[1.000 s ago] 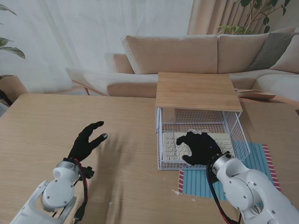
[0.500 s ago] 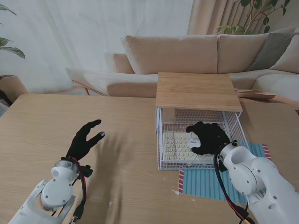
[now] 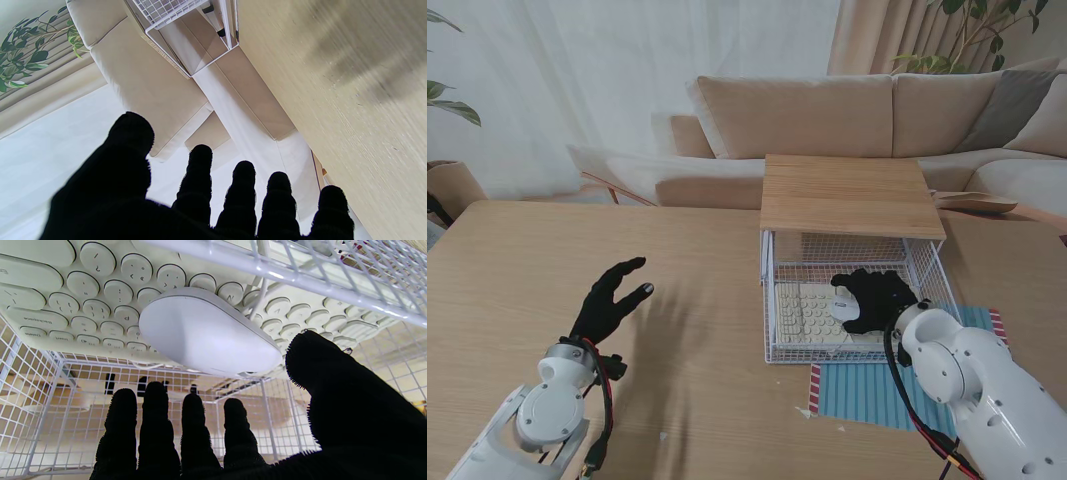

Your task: Unroll the mouse pad and set up the keyboard and mouse from the tabletop organizer

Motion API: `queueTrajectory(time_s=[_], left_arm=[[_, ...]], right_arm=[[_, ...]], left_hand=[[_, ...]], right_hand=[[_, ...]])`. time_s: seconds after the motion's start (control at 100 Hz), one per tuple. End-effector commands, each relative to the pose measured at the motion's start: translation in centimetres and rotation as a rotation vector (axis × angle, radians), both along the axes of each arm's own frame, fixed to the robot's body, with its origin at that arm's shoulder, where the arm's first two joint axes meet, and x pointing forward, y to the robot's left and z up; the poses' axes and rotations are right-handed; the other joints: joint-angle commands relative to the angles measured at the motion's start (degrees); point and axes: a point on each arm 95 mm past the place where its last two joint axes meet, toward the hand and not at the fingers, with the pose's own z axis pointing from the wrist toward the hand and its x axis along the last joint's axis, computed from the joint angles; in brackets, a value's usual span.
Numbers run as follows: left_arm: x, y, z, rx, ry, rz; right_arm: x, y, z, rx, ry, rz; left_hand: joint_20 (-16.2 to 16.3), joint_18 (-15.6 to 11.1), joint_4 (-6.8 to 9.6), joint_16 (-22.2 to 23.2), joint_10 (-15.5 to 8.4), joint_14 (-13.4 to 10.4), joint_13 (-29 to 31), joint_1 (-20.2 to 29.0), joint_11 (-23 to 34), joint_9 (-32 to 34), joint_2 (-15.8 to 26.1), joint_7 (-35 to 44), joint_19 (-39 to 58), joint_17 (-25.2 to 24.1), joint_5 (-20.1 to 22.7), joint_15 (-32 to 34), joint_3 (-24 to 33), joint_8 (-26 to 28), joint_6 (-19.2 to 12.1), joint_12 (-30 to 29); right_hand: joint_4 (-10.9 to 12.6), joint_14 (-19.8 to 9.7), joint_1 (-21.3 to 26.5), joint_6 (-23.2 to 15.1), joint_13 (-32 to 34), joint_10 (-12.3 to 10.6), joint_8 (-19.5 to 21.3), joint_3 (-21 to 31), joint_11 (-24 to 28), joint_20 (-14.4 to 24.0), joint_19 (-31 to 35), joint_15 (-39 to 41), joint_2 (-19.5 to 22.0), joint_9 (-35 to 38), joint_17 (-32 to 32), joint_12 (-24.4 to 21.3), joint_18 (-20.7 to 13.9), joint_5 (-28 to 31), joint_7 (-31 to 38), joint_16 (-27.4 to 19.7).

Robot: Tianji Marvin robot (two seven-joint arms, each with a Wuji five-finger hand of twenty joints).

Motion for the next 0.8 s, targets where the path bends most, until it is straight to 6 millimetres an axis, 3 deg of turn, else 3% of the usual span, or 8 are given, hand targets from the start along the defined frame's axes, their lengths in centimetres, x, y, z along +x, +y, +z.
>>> queueTrajectory(time_s=[0.0, 0.4, 0.61, 0.79], left_arm=[[-0.1, -0.3, -0.1, -0.003, 0.011, -0.010], [0.0, -0.2, -0.1, 0.001, 0.011, -0.007], [0.0, -0.2, -0.1, 0.002, 0.013, -0.007], [0.1, -0.1, -0.1, 0.002, 0.012, -0.004]], right_arm=[[0.1, 0.0, -0.5, -0.007, 0.024, -0.006], [1.4, -0.3, -1.4, -0.025, 0.063, -0.034], [2.0, -0.5, -2.2, -0.033, 0.091, -0.053], [2.3, -0.6, -3.0, -0.028, 0.096, -0.069]], left_hand=[[0.93, -0.28, 1.54, 0.90, -2.27, -0.53, -2.17, -0.54, -0.02, -1.23, 0.09, 0.07, -1.32, -0.47, -0.29, -1.00, 0.47, 0.08, -0.35, -0.12], [0.91, -0.33, 1.57, 0.90, -2.20, -0.57, -2.17, -0.38, -0.05, -1.25, -0.21, -0.02, -1.32, -0.47, -0.55, -1.02, 0.73, 0.04, -0.23, -0.13], [0.93, -0.24, 1.57, 0.92, -2.21, -0.58, -2.19, -0.42, -0.05, -1.26, -0.28, 0.02, -1.31, -0.48, -0.57, -0.99, 0.86, 0.05, -0.28, -0.13], [0.94, -0.24, 1.57, 0.92, -2.19, -0.58, -2.16, -0.43, -0.03, -1.25, -0.27, 0.01, -1.30, -0.48, -0.61, -0.96, 0.99, 0.05, -0.19, -0.12]], right_hand=[[2.09, -1.01, -1.63, -1.77, -2.38, -1.08, 1.30, -0.72, -1.77, 0.00, -1.29, -0.39, -1.83, -1.65, -1.21, -0.52, -0.64, -2.27, -0.92, -0.67], [2.09, 1.46, -2.08, -1.85, -1.06, 0.31, 3.26, -0.73, -2.01, 0.38, -2.62, -1.81, -2.23, -1.31, -0.22, -0.28, 1.00, -1.96, -3.27, -1.55], [2.12, 0.37, -1.66, -1.86, 0.34, 0.29, 3.90, -0.36, -0.94, 0.30, -2.96, -1.59, -2.28, -1.32, 1.10, 0.21, 1.80, -2.13, -3.83, -1.46], [2.55, -1.08, 1.31, -1.89, 2.28, -0.93, 5.58, 1.07, 5.07, 1.11, -0.46, 2.82, -2.56, -1.59, 2.95, 2.62, 1.30, -1.89, -4.14, 0.94]])
